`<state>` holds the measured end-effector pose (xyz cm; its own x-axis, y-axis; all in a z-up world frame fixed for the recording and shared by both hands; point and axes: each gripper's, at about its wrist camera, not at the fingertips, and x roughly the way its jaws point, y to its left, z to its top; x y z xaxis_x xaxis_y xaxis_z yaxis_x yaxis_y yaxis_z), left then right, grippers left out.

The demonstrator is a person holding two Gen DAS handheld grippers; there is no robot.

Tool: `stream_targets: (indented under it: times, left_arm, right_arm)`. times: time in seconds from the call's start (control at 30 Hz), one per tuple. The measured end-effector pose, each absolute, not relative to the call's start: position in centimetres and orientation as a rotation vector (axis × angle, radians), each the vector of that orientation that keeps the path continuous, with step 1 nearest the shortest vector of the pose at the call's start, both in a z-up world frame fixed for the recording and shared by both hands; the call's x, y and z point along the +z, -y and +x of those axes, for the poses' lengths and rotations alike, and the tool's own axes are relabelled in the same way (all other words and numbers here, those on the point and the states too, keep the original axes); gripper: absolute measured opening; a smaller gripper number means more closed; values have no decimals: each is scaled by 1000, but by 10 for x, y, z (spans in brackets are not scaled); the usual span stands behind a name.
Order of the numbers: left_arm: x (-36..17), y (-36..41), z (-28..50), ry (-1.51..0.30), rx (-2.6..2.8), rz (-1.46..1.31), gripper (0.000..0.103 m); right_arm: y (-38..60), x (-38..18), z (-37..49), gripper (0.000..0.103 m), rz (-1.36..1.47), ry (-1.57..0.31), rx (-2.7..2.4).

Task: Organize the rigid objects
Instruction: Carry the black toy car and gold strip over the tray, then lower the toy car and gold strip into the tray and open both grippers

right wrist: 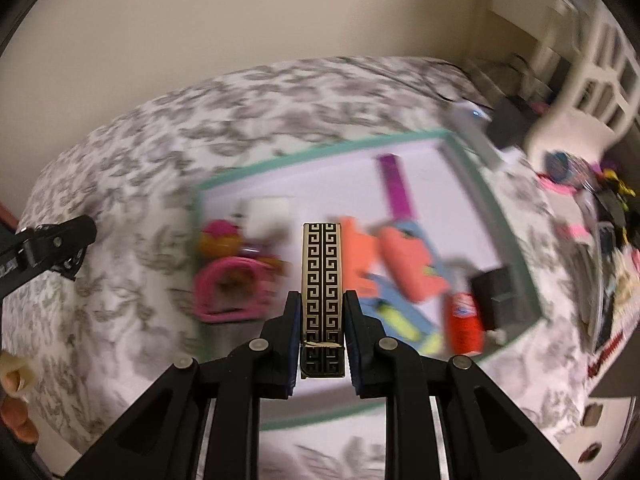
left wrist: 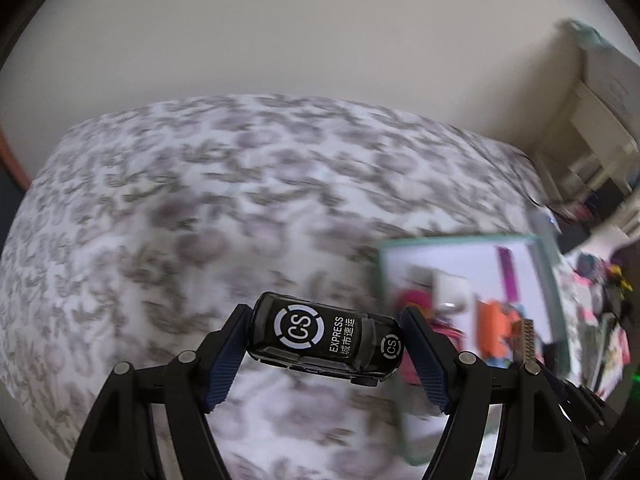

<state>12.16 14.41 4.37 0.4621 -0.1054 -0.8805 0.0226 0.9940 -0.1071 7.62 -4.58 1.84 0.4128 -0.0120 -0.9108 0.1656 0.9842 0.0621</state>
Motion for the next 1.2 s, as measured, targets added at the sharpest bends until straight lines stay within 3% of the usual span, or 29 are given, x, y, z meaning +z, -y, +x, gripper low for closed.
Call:
stream_targets:
  times: [0.33,0.67,0.77,0.93,1.03,1.2]
  left_arm:
    - [11,-57,118,-1172,-211,-70,78]
    - [-9,-37,118,-1224,-233,-101,79]
    - [-7,-42,116,-1219,-223,-109,85]
    - [-1,-60,108,-1207,-200,-143,86]
    - [2,-73,102,-1190,-172,-151,98]
    - [4,-97,93,-1153,-112,-149,103]
  right_arm:
    - [104,-11,70,21,249,-1203,-144]
    - [122,-26,72,21,312,-1231,-135]
    - [125,-24,72,21,328,-1224,-131]
    - [127,-24,71,22,339,-1224,-127]
    - [127,-24,71,22,335,-1218,-130]
    - [126,-27,70,28,339,-1220,-131]
